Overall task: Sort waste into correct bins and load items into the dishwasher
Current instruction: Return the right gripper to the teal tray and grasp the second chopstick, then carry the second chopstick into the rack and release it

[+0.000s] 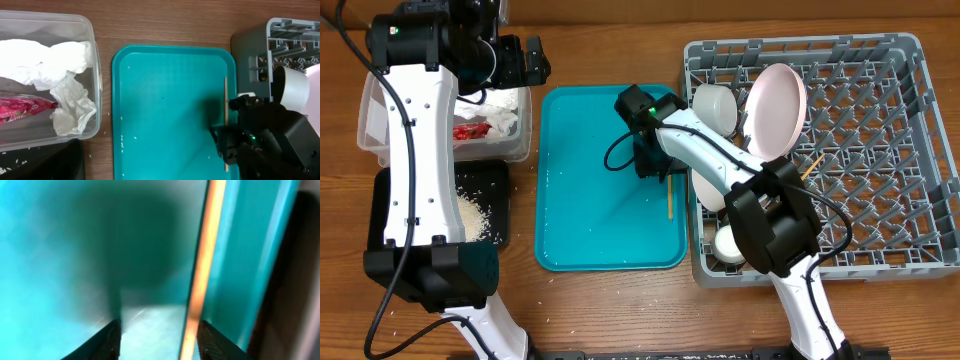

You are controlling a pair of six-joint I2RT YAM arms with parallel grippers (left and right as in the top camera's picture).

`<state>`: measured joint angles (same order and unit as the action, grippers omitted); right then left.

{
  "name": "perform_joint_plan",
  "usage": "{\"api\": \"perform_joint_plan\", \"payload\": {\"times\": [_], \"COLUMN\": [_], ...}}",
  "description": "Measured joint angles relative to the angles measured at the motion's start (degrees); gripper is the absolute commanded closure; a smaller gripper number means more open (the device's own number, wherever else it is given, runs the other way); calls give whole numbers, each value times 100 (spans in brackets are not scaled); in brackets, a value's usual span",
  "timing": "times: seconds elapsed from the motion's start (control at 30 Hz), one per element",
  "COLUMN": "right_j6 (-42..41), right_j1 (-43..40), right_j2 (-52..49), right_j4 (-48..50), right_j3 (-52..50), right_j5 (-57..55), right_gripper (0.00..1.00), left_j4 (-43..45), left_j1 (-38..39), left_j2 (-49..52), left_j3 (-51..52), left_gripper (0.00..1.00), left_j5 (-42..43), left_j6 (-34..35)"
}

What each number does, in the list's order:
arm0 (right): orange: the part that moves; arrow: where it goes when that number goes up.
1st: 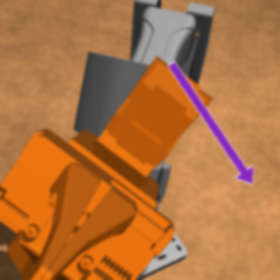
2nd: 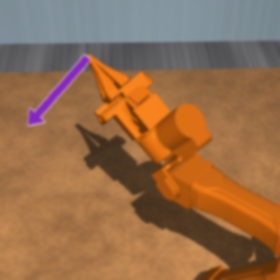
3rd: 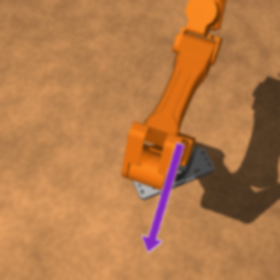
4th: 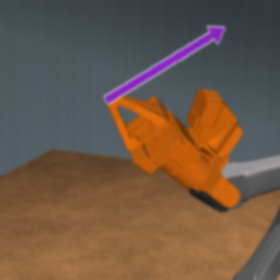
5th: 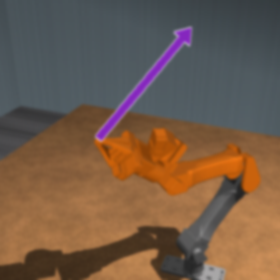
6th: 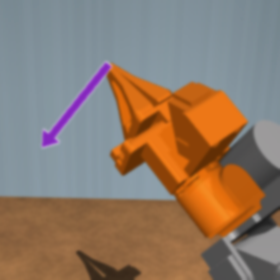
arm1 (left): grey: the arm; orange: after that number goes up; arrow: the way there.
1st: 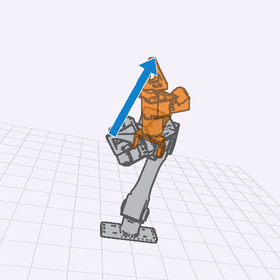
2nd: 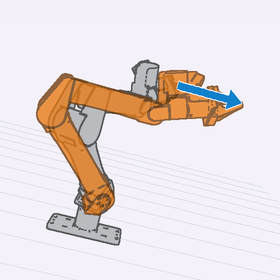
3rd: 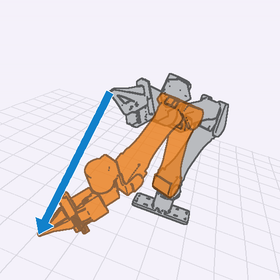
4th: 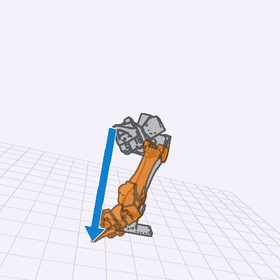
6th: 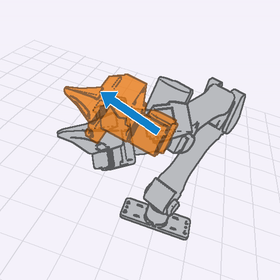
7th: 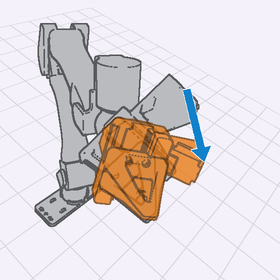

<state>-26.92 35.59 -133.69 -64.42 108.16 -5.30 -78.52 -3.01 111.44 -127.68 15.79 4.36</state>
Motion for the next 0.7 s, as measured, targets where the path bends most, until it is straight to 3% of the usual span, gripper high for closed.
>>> {"api": "perform_joint_plan", "payload": {"times": [0.1, 0.13, 0.27, 0.43, 0.53, 0.7], "right_j6": [31, 76, 24, 151, 284, 378], "right_j1": [-11, -22, -26, -26, -24, -37], "right_j2": [-24, -33, -66, -345, -472, -472], "right_j4": [-22, -46, -181, -1080, -1827, -2938], "right_j3": [9, 28, 125, 859, 1858, 4387], "right_j5": [332, 428, 682, 804, 769, 588], "right_gripper": [90, 96, 96, 96, 96, 96], "left_j4": [0, 2, 0, -2, -2, 0], "left_j1": [2, 2, 2, 2, 2, 0], "left_j2": [-2, -2, -2, -2, 0, -2], "left_j3": [0, 0, 0, 0, 0, 0], "left_gripper": [0, 0, 0, 0, 0, 0], "left_j5": [0, 0, 0, 0, 0, 0], "left_j6": [0, 0, 0, 0, 0, 0]}}
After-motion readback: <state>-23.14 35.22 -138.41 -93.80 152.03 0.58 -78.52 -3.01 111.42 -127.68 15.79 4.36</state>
